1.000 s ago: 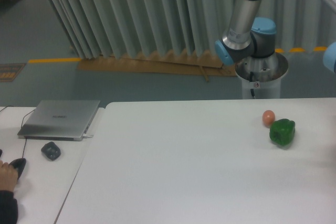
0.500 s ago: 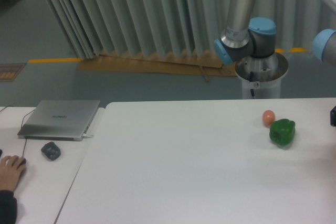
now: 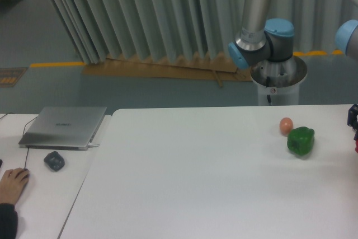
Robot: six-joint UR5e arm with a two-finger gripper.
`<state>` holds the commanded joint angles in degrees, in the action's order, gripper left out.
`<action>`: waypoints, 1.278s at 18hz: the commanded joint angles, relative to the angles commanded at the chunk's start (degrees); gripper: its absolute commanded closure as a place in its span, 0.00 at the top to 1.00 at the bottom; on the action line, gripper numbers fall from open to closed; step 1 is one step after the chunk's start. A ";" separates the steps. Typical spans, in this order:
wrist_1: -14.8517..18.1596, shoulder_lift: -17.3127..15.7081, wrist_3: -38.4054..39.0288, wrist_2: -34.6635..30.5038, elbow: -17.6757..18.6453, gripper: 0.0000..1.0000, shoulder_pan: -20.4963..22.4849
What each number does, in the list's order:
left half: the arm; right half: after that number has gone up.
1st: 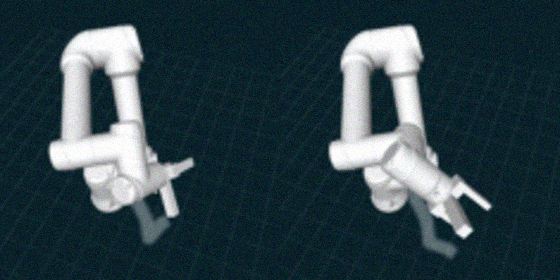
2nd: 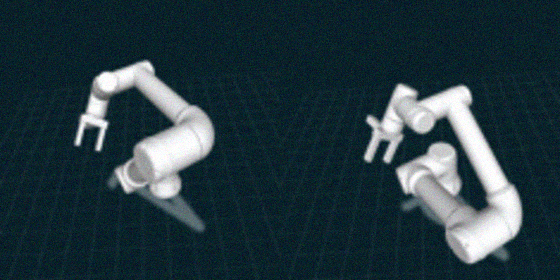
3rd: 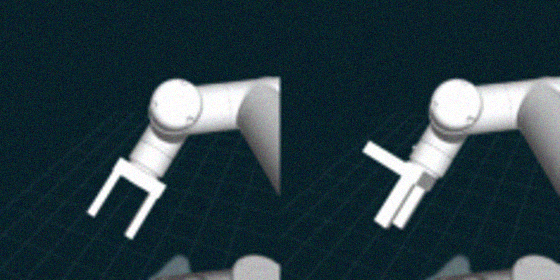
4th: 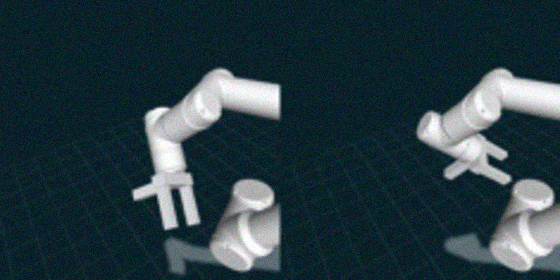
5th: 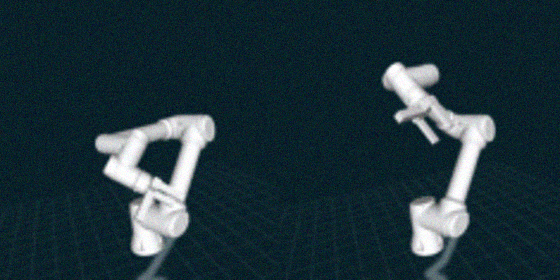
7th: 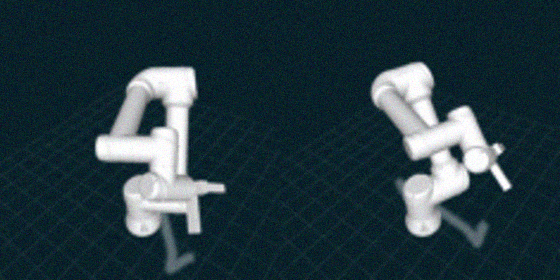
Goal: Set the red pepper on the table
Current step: 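Carry the held red pepper down beside the green pepper, then lower the red pepper onto the table surface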
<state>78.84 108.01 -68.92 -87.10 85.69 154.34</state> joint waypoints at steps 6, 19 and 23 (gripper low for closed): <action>-2.62 1.84 4.92 0.18 -0.26 0.49 -5.09; -12.48 8.00 15.30 -8.34 -0.18 0.49 -12.22; -12.57 8.26 16.09 -8.44 -0.35 0.50 -12.22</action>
<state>66.27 116.28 -52.83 -95.54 85.34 142.12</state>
